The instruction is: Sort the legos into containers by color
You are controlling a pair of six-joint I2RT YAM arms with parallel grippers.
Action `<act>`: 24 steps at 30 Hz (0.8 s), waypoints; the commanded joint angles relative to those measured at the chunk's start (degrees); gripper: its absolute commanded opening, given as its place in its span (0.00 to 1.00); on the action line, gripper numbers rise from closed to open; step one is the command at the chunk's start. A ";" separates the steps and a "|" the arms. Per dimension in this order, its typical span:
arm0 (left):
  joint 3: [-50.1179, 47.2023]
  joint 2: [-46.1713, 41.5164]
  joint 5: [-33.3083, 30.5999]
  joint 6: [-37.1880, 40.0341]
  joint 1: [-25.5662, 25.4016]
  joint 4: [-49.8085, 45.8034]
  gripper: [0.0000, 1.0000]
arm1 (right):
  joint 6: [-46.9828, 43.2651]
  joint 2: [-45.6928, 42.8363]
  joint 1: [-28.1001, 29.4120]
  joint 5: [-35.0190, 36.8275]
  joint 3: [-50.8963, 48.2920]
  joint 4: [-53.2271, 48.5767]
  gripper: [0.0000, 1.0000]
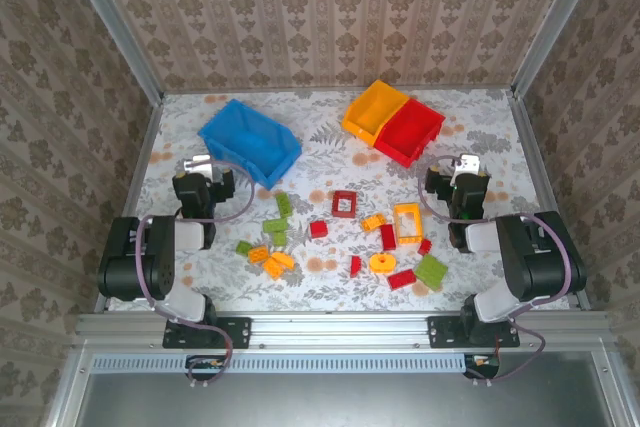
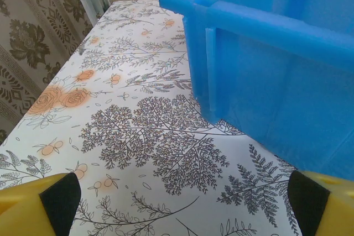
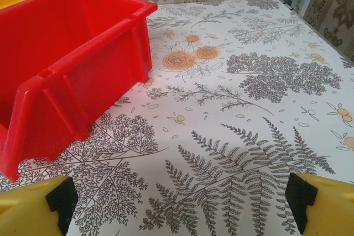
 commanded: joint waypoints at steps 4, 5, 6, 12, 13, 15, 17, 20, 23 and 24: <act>-0.23 -0.04 -0.54 1.07 -0.20 1.57 1.00 | -0.23 -0.29 0.16 -0.20 0.84 1.24 1.00; -0.20 -0.03 -0.50 1.03 -0.21 1.57 1.00 | -0.23 -0.35 0.15 -0.21 0.84 1.25 0.99; -0.23 -0.07 -0.55 1.03 -0.18 1.51 1.00 | -0.23 -0.27 0.15 -0.21 0.83 1.29 1.00; -0.16 -0.07 -0.52 1.05 -0.15 1.51 1.00 | -0.23 -0.29 0.16 -0.26 0.84 1.29 1.00; -0.13 -0.03 -0.48 1.03 -0.17 1.55 1.00 | -0.23 -0.27 0.15 -0.20 0.84 1.24 1.00; -0.16 -0.03 -0.48 1.05 -0.16 1.50 1.00 | -0.23 -0.25 0.20 -0.16 0.84 1.28 1.00; -0.16 -0.03 -0.52 1.03 -0.14 1.48 1.00 | -0.23 -0.31 0.15 -0.19 0.84 1.29 1.00; -0.07 0.03 -0.41 0.94 -0.17 1.33 1.00 | -0.23 -0.25 0.15 -0.19 0.84 1.19 1.00; -1.02 -2.08 -2.22 2.17 -1.22 2.46 1.00 | -0.70 -2.16 0.28 -0.11 0.15 2.21 1.00; -0.24 -5.97 -7.19 3.91 -4.06 -2.13 1.00 | -1.70 -5.33 1.06 0.10 0.43 -0.89 1.00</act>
